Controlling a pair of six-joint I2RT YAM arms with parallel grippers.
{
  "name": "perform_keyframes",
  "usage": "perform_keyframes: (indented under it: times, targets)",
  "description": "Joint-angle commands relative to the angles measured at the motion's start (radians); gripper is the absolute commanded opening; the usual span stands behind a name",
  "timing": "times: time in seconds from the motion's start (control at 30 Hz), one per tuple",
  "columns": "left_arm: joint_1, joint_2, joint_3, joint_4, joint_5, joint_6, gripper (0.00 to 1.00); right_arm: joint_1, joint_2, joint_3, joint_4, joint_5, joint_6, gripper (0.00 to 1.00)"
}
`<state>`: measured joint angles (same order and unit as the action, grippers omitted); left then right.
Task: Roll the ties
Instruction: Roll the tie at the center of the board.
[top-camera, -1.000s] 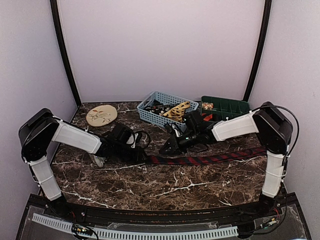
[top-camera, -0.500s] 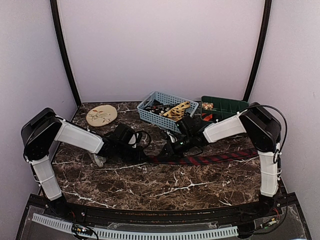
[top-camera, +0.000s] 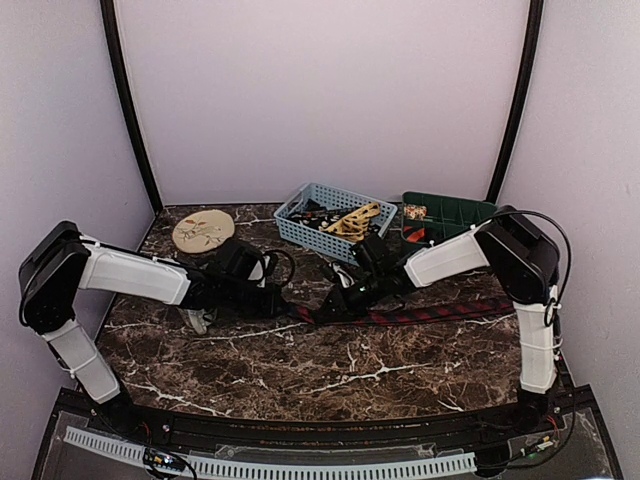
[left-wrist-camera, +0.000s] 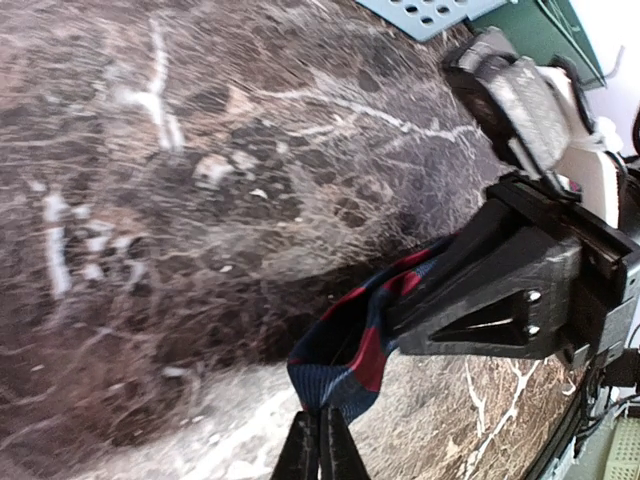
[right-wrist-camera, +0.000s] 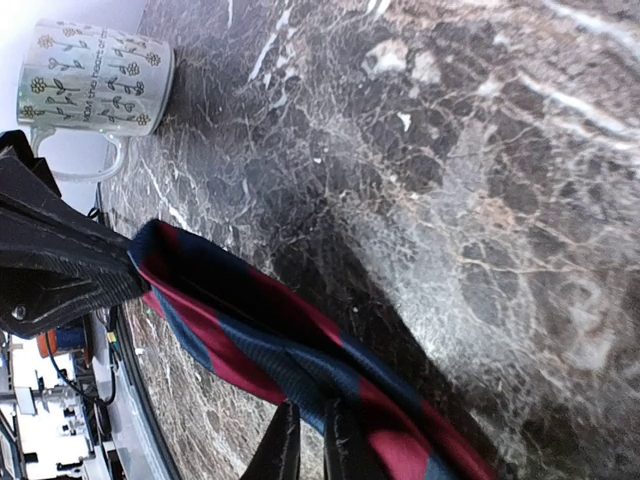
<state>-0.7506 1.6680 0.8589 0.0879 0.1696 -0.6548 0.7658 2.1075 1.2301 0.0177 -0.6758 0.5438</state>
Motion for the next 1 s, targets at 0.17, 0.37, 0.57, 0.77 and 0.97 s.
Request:
perform_keyframes:
  times: [0.17,0.37,0.57,0.77,0.97]
  targets:
    - [0.003,-0.109,-0.033,-0.112,-0.062,0.034,0.0,0.001,-0.051,-0.014,-0.057,0.061,-0.021,0.1]
    - [-0.003,-0.118,-0.018,-0.038,0.05,0.073,0.0,0.009,0.016,0.007,-0.04,0.062,-0.007,0.09]
    - [-0.052,-0.079,0.016,0.122,0.179,0.094,0.0,0.019,0.047,0.004,-0.023,0.064,0.006,0.09]
    - [-0.088,0.02,0.063,0.281,0.287,0.06,0.0,0.027,0.047,0.008,-0.005,0.058,0.023,0.09]
    - [-0.089,0.027,0.035,0.335,0.254,0.028,0.0,0.017,-0.019,-0.044,0.059,0.027,0.046,0.11]
